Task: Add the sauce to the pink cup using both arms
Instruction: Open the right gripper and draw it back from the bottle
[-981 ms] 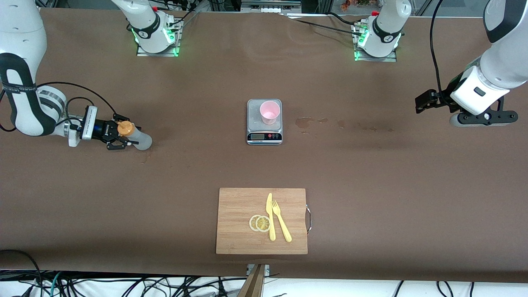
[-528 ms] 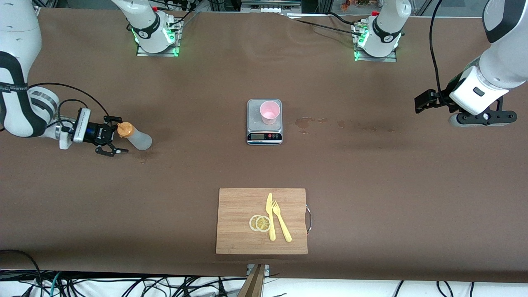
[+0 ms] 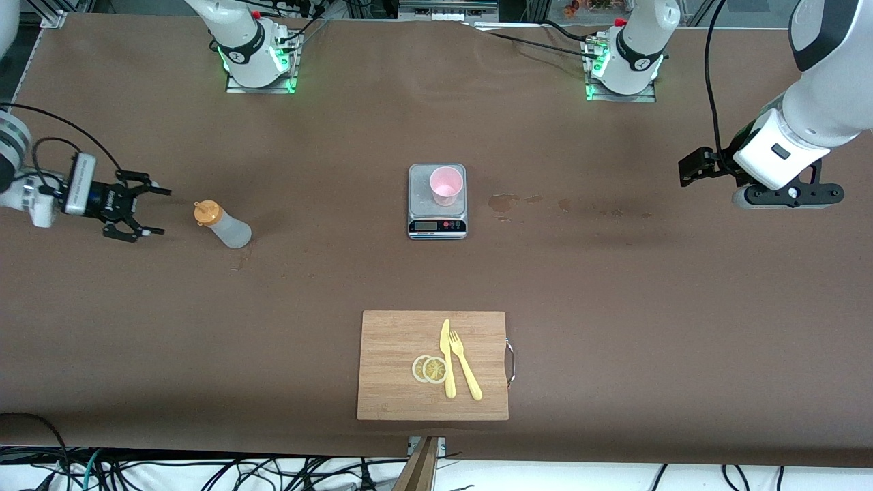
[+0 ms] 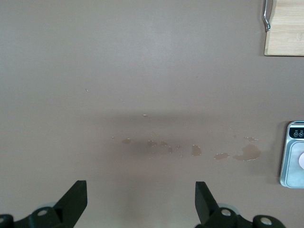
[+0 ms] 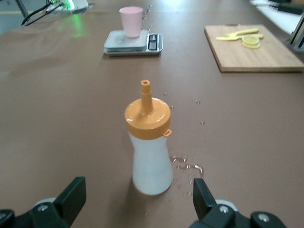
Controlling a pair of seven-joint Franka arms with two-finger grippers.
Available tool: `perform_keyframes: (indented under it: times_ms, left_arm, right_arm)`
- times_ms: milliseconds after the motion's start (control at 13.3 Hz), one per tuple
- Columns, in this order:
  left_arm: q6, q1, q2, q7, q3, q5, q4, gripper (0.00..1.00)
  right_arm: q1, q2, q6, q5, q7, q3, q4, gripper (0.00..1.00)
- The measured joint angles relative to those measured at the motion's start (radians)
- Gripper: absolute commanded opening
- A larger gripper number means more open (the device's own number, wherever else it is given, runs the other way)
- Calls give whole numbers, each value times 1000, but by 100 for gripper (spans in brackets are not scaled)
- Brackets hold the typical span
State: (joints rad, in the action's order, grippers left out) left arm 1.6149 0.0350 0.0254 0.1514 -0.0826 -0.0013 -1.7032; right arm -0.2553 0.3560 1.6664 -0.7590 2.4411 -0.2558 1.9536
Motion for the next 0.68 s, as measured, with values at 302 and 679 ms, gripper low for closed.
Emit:
perform_keyframes:
  times_ms: [302,679]
  left_arm:
    - [0,0,0,0,0,0,0,100]
    - [0,0,0,0,0,0,0,100]
  right_arm:
    - [0,-147,8,180,-232,10,-11,100]
    - [4,-223,56,371,-599,126,-88,100]
